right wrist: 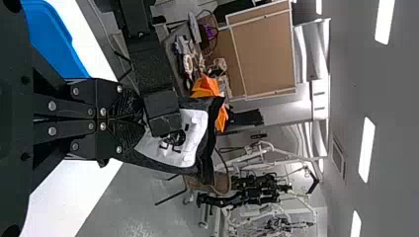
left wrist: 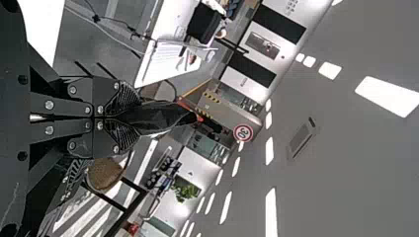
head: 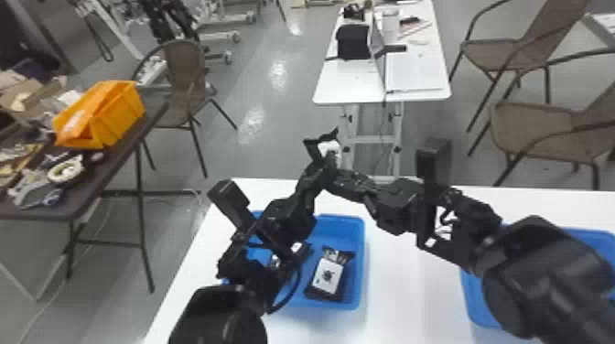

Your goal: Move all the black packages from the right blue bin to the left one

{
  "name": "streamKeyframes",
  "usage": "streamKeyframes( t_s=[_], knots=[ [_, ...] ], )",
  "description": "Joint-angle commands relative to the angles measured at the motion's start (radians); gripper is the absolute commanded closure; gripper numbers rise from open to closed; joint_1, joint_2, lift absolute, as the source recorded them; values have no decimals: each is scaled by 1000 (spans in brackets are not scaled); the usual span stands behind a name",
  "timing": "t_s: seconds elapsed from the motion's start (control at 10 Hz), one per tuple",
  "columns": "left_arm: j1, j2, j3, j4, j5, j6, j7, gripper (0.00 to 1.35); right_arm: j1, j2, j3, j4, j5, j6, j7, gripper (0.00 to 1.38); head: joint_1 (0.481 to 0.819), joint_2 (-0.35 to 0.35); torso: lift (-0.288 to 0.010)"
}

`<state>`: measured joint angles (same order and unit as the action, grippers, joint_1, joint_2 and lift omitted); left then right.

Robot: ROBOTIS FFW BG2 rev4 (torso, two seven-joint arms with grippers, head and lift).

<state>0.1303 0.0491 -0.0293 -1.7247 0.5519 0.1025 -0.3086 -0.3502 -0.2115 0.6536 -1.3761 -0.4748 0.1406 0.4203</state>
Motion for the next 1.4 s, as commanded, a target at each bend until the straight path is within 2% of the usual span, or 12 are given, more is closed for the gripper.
streamKeyframes(
  t_s=[0.0, 0.1, 0.2, 0.3, 0.4, 0.6, 0.7, 0.9, 1.0, 1.1, 1.2, 1.3],
  knots=[
    [6, -5, 3, 1, 0, -29, 3, 1217, 13, 11, -8, 22, -24, -13, 0, 852, 695, 237, 0],
    [11, -11, 12, 4, -6, -41, 3, 1217, 60, 34, -81, 8, 22, -27, 2, 256, 695, 239, 0],
    [22, -20, 32, 14, -43, -80, 3, 1217, 142, 73, -215, -37, 125, -53, 8, -2, 695, 239, 0],
    [43, -38, 72, 36, -142, -155, 3, 1217, 217, 118, -351, -77, 209, -99, 22, 93, 695, 227, 0],
    [69, -52, 118, 66, -256, -181, 0, 1217, 272, 138, -459, -113, 263, -108, 23, 196, 695, 206, 0],
    [112, -52, 160, 137, -383, -185, -6, 1217, 347, 112, -566, -164, 289, -90, 18, 282, 695, 167, 0],
    [120, -52, 167, 166, -440, -193, -6, 1217, 378, 103, -588, -181, 289, -84, -6, 283, 695, 140, 0],
    [107, -52, 169, 229, -509, -215, -23, 1217, 402, 103, -600, -196, 305, -79, -21, 283, 695, 110, 0],
    [100, -52, 166, 257, -495, -247, -23, 1042, 402, 104, -600, -196, 312, -73, -21, 283, 695, 100, 0],
    [97, -52, 167, 284, -440, -282, -29, 547, 401, 103, -600, -198, 318, -72, -21, 283, 695, 97, 0],
    [97, -52, 169, 295, -403, -316, -40, 119, 404, 103, -604, -201, 318, -67, -21, 285, 695, 97, 0],
    [95, -52, 169, 295, -394, -346, -50, 47, 410, 103, -612, -205, 318, -64, -21, 283, 695, 97, 0]
  ],
)
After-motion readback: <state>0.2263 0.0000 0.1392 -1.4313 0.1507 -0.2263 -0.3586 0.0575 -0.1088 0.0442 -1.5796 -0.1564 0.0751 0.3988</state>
